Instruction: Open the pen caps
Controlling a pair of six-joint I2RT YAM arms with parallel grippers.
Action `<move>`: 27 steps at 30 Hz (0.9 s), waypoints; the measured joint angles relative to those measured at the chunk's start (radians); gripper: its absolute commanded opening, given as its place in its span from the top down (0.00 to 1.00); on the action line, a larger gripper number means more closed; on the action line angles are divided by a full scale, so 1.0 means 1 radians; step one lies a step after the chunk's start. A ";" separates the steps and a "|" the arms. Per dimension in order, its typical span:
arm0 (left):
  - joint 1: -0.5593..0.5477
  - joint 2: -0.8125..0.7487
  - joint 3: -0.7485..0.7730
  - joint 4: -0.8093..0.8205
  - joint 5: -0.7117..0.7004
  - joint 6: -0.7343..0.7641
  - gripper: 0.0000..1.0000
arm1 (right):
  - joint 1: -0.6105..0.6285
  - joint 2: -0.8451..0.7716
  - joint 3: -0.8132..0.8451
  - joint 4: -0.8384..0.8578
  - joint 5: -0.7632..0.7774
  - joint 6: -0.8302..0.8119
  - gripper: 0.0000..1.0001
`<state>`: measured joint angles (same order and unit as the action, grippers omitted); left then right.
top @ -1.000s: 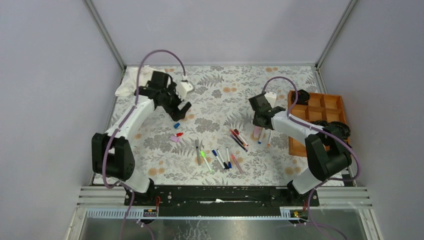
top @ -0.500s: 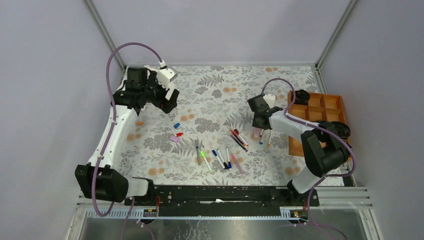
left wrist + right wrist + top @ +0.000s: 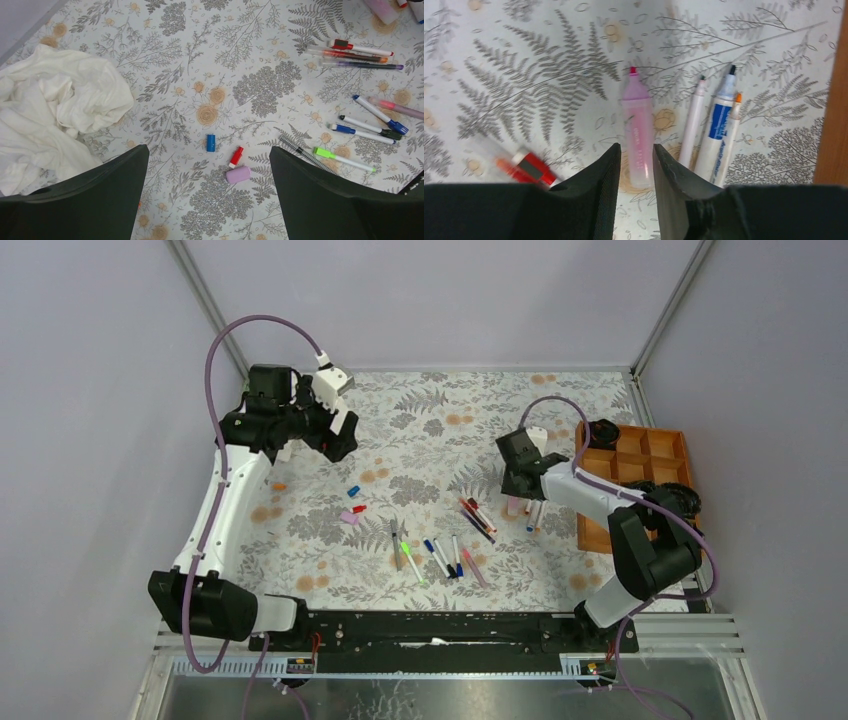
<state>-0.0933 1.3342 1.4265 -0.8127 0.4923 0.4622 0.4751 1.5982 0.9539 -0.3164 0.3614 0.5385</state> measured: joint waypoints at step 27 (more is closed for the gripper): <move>0.000 -0.006 -0.027 -0.126 0.122 0.050 0.01 | 0.246 0.124 0.092 -0.015 -0.117 -0.139 0.75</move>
<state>-0.0933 1.3277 1.3998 -0.9390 0.6144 0.5117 0.7216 1.7222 1.0458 -0.3317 0.2440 0.3996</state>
